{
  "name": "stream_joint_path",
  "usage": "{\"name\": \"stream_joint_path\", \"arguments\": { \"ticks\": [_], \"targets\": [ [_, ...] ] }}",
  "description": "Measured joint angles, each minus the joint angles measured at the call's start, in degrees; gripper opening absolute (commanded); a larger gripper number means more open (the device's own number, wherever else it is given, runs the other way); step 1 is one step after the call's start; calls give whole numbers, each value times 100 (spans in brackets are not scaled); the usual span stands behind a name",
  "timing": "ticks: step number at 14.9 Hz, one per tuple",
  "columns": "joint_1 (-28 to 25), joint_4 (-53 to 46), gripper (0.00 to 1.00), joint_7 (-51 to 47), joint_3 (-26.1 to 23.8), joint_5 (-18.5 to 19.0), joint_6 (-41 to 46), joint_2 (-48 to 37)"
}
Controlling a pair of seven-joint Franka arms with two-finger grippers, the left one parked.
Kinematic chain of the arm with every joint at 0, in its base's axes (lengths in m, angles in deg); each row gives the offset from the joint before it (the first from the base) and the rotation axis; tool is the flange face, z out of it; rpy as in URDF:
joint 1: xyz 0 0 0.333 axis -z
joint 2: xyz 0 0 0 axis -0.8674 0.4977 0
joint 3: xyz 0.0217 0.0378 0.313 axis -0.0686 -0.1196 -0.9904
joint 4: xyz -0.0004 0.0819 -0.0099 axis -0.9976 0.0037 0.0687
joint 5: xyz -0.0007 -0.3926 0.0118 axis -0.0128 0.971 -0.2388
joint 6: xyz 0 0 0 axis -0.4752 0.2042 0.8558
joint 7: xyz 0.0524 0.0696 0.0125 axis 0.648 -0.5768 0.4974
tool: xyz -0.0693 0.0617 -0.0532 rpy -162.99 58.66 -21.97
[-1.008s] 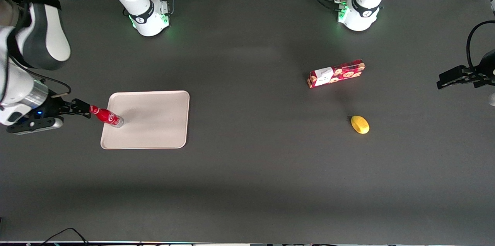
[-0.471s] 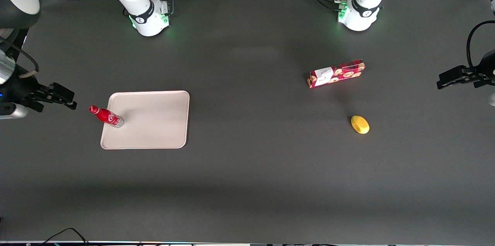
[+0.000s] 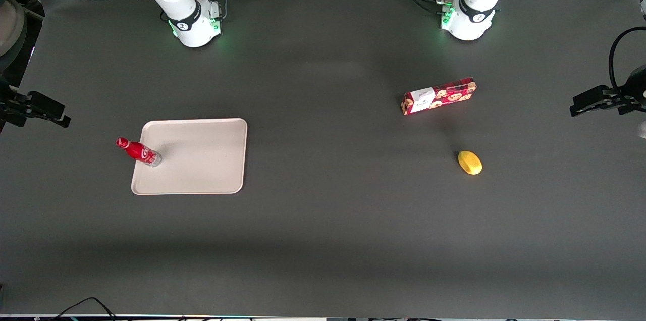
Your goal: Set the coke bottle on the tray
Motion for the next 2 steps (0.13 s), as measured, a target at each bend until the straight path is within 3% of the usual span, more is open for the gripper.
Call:
{"name": "stream_joint_path", "arguments": {
  "ticks": [2],
  "targets": [
    [2, 0, 100, 0, 25, 0, 44, -8]
  ]
}}
